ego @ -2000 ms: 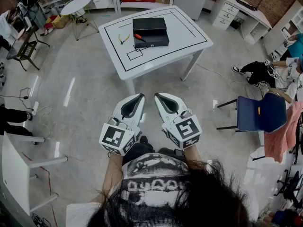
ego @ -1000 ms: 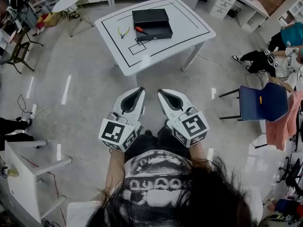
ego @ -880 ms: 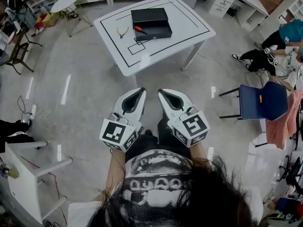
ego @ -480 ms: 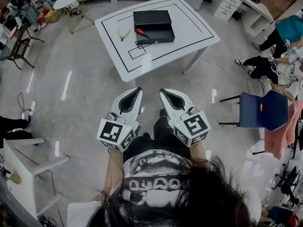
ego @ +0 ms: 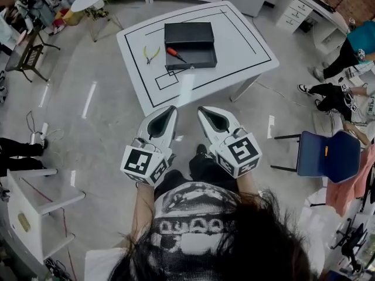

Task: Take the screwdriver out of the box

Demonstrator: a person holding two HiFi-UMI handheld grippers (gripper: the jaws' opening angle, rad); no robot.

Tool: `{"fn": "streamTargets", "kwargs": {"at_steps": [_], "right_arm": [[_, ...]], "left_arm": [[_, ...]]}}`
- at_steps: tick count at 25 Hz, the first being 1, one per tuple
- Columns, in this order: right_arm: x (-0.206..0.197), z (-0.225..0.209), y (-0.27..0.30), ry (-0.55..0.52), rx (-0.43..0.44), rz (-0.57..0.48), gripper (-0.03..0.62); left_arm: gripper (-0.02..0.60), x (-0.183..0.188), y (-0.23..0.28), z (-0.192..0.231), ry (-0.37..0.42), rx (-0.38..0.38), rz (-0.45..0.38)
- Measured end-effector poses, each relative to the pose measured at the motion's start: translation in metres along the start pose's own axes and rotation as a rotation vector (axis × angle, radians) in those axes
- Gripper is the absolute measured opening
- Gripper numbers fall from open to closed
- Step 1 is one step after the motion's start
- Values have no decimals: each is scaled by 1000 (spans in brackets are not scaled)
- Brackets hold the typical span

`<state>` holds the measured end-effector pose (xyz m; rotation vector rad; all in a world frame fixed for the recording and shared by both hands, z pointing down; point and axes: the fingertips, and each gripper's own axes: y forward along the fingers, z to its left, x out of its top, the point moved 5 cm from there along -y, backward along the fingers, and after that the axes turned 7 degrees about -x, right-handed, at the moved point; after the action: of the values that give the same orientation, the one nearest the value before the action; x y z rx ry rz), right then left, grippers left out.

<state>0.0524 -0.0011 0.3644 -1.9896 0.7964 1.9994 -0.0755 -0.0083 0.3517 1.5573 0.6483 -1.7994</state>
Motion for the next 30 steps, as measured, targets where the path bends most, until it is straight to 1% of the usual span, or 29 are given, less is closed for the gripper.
{"fn": "streamTargets", "kwargs": {"at_steps": [7, 11, 15, 18, 23, 30], "right_arm": [[9, -60, 23, -7, 54, -10, -2], [15, -88, 32, -19, 86, -19, -2], [10, -109, 39, -15, 116, -21, -2], [8, -119, 43, -8, 138, -14, -2], [6, -123, 49, 10, 174, -6, -3], [5, -127, 57, 26, 190, 5, -2]], "left_arm": [[0, 6, 61, 8, 15, 48, 7], [0, 11, 88, 7, 28, 76, 11], [0, 9, 108, 2, 39, 100, 17], [0, 6, 115, -2, 36, 120, 31], [0, -2, 112, -3, 24, 167, 61], [0, -2, 110, -2, 20, 188, 82]]}}
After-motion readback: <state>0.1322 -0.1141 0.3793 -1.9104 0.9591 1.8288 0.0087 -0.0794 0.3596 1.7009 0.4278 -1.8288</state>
